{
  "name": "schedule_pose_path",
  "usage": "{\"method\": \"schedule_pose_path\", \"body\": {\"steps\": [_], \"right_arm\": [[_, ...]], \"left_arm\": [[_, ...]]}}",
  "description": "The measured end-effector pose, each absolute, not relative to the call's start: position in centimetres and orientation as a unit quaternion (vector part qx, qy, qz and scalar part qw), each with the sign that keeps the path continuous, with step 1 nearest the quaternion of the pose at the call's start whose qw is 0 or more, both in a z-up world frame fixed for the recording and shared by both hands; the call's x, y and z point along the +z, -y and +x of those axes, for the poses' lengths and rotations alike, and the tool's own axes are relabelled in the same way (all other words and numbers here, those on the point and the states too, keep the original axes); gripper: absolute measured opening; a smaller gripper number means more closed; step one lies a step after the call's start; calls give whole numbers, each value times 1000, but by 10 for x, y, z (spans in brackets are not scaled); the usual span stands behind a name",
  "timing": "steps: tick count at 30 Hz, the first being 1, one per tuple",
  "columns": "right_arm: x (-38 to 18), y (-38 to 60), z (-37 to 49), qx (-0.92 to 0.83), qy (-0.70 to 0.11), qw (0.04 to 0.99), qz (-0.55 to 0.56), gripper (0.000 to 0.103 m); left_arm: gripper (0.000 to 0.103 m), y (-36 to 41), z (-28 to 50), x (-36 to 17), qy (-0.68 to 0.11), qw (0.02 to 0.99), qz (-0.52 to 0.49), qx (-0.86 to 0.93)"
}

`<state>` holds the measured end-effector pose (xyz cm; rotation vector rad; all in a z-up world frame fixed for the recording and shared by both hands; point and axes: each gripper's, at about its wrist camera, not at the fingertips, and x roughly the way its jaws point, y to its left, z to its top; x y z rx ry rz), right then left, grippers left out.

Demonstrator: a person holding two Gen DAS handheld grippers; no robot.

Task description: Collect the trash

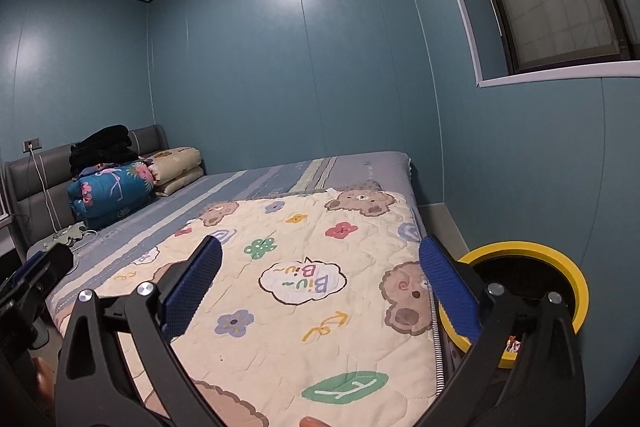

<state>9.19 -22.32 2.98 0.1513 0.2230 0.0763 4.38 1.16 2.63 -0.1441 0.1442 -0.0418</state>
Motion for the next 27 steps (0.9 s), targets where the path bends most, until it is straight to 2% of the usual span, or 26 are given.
{"method": "schedule_pose_path", "body": {"steps": [27], "right_arm": [[18, 228, 98, 36, -131, 987, 86, 95]], "left_arm": [[95, -11, 44, 27, -76, 994, -77, -22]]}}
